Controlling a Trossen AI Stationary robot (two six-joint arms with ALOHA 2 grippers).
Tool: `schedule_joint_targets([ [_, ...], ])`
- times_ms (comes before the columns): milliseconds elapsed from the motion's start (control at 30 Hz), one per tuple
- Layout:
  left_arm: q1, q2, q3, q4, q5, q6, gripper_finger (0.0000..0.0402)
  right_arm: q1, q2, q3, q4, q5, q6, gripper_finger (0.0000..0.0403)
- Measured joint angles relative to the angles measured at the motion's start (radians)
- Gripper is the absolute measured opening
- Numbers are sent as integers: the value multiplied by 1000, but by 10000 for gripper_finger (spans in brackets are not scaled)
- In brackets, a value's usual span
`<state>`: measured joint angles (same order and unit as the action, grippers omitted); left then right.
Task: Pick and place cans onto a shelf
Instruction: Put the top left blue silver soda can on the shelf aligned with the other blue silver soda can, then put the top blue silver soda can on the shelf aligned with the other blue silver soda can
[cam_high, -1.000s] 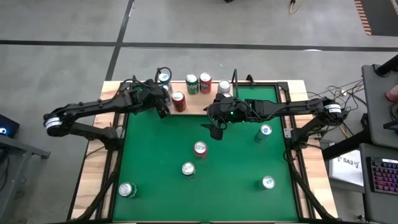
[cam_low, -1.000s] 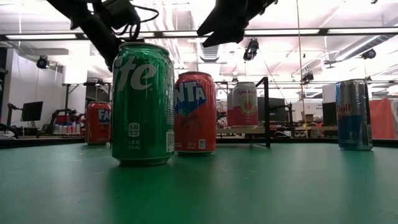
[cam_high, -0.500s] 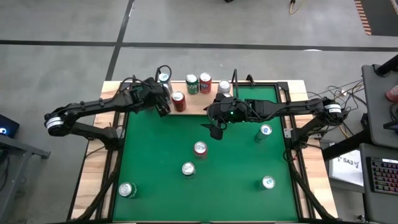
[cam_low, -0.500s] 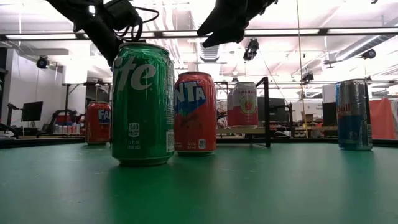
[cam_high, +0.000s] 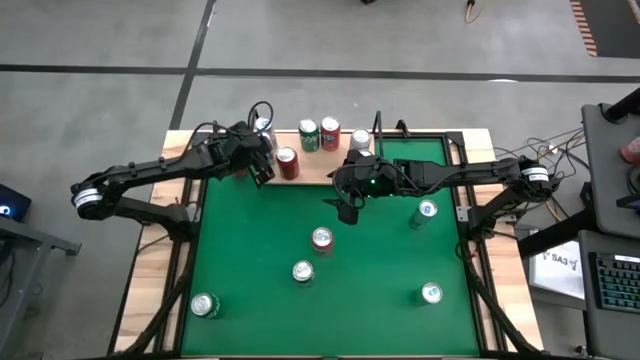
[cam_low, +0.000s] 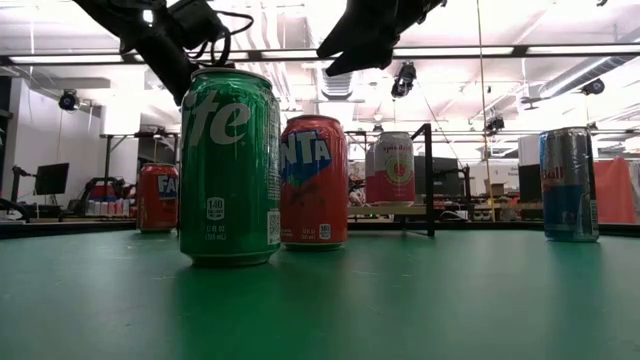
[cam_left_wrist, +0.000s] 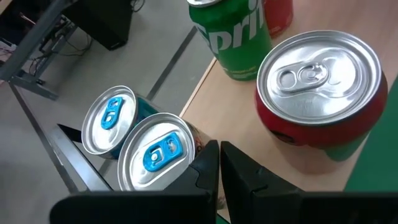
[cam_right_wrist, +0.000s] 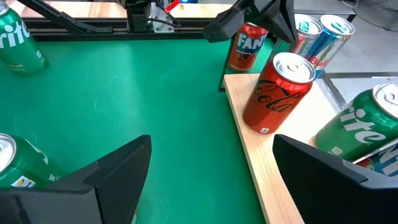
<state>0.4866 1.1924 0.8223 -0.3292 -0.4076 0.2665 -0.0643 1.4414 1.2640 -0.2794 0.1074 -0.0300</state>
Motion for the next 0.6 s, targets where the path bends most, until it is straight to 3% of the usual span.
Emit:
schedule_joint_targets([
  [200, -11, -22, 16, 3, 0, -25, 0, 0, 0, 0, 0, 0, 19, 326],
  [300, -40, -55, 33, 2, 53, -37, 0, 0, 0, 0, 0, 0, 60, 326],
  [400, -90, -103, 35, 22, 124, -52, 0, 0, 0, 0, -1, -1, 104, 326],
  [600, -246, -208, 34, 36, 130, -98, 0, 8, 0, 28, -48, -1, 216, 326],
])
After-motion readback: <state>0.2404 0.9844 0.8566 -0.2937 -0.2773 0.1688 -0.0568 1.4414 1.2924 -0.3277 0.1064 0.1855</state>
